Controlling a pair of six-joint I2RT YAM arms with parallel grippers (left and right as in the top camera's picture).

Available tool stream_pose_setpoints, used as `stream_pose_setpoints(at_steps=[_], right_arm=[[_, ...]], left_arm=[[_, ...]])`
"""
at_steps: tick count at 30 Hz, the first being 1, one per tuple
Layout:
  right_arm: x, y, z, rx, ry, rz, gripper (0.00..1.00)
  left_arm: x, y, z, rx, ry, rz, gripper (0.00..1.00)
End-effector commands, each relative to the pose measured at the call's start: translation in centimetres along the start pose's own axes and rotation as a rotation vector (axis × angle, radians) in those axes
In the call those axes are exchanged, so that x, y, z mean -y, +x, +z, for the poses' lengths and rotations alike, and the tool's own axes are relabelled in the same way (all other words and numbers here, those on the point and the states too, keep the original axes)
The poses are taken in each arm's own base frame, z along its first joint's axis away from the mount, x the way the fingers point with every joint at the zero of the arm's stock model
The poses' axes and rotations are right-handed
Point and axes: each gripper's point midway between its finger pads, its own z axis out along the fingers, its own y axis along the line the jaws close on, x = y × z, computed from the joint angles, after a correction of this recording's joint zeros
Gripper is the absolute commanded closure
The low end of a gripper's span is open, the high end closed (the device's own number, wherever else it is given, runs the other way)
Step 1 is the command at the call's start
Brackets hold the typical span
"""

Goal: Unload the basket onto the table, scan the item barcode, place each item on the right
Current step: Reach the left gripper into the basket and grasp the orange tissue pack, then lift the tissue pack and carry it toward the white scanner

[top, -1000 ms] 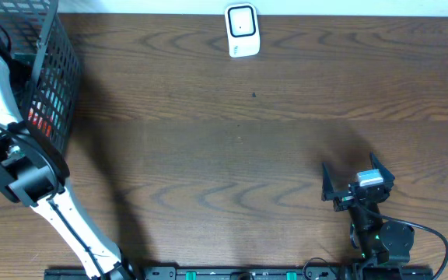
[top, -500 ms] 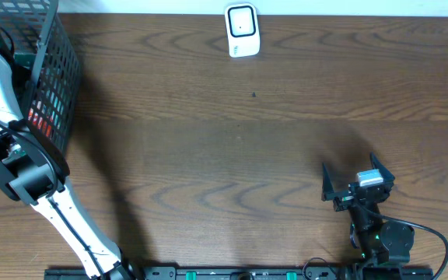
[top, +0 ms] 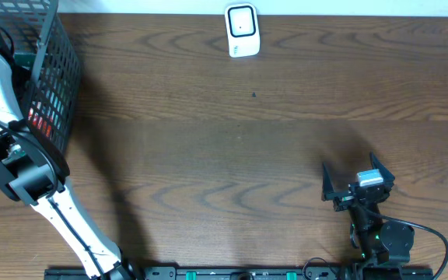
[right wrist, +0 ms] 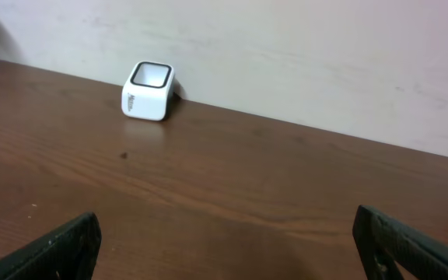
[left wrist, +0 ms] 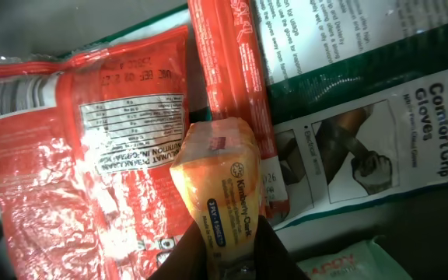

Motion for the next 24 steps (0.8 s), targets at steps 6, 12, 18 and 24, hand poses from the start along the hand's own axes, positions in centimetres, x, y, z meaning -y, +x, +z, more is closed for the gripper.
stream_pose_setpoints(at_steps=[6,12,18,24], right_arm=[[0.0,0.1,0.0,-0.001,-0.001,-0.011,0.01],[0.0,0.1,0.0,0.000,-0.002,-0.011,0.01],[0.0,0.1,0.0,-0.001,-0.001,-0.011,0.01],[0.0,0.1,0.0,-0.001,-0.001,-0.011,0.01]], left_arm=[[-1.3,-3.1,-12.9,0.234,0.149,-0.058,0.91],[-3.5,-2.4,-23.7,0.392,0.290,-0.087,0.91],[-1.8,5.5,-31.2,0.321,0.525,0.123,0.90],[2.0,16.3,-32.5,0.165,0.561,0.454,0.90]])
